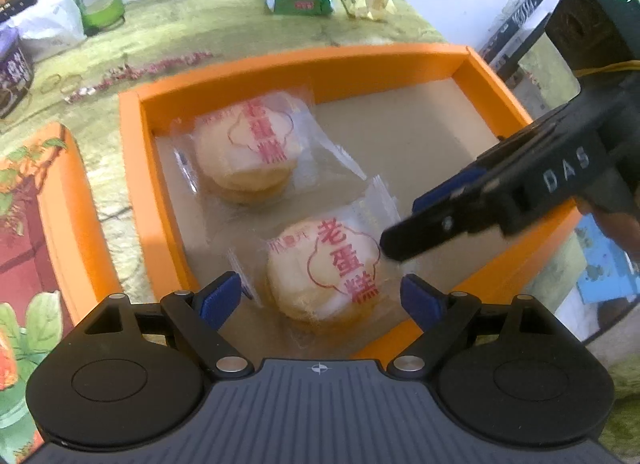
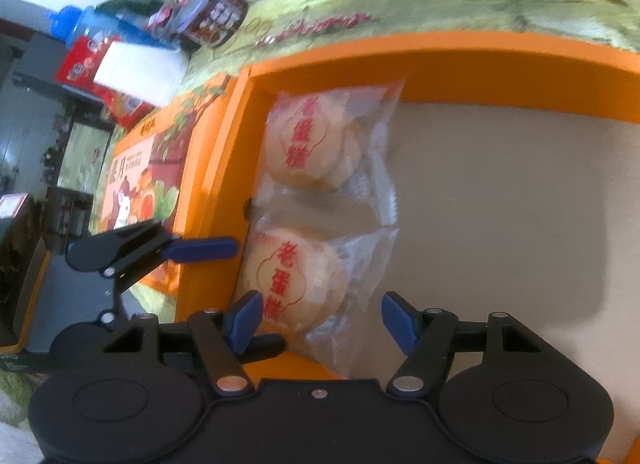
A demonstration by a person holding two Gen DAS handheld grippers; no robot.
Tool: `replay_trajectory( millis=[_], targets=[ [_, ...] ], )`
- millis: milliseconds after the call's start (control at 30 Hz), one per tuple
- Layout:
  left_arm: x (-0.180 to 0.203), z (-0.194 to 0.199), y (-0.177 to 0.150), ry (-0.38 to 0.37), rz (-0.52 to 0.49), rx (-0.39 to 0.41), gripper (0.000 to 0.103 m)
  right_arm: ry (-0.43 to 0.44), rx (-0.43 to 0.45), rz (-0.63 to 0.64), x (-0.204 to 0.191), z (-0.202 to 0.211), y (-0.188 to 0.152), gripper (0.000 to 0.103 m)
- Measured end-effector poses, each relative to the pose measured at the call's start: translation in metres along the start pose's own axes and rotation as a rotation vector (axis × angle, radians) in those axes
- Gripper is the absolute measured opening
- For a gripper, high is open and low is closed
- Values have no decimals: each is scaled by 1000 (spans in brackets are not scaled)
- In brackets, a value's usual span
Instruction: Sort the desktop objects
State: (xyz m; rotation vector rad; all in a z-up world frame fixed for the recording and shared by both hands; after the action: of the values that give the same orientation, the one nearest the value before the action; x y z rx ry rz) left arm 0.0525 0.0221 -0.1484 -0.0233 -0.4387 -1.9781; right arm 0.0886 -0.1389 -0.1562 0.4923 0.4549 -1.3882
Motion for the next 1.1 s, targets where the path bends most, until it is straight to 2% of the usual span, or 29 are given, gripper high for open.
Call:
replay_trajectory(
  millis=[267,433,667,800,1100],
  targets=[
    [-21,4,28,42,-5,75,89,10,79,-49,10,17,31,65],
    [-31,-13,43,68,-17,56,89,9,88,-59,9,6,56,65],
    [-34,-27,47,56,-31,31,90,2,63,-64,7,-17,80,65],
    [-33,-31,48,49,-43,32,93,-14,51,-53,5,-23,86,65],
    [-33,-31,52,27,-31,35,93,-32,46,-26,2,-25,89,65]
  ],
)
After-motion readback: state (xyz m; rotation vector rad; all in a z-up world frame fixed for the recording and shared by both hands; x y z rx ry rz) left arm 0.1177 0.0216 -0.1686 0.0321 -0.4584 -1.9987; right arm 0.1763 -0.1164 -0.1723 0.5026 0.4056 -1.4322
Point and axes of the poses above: each gripper's, at about its wrist camera, not at the fingertips, and z roughly against the way its jaws point, x to its right, y to its top, the point moved 3 cm from there along -z, roughly the way its jaws point, and after that the axes turned 7 degrees about -x, right-handed, at the moved point
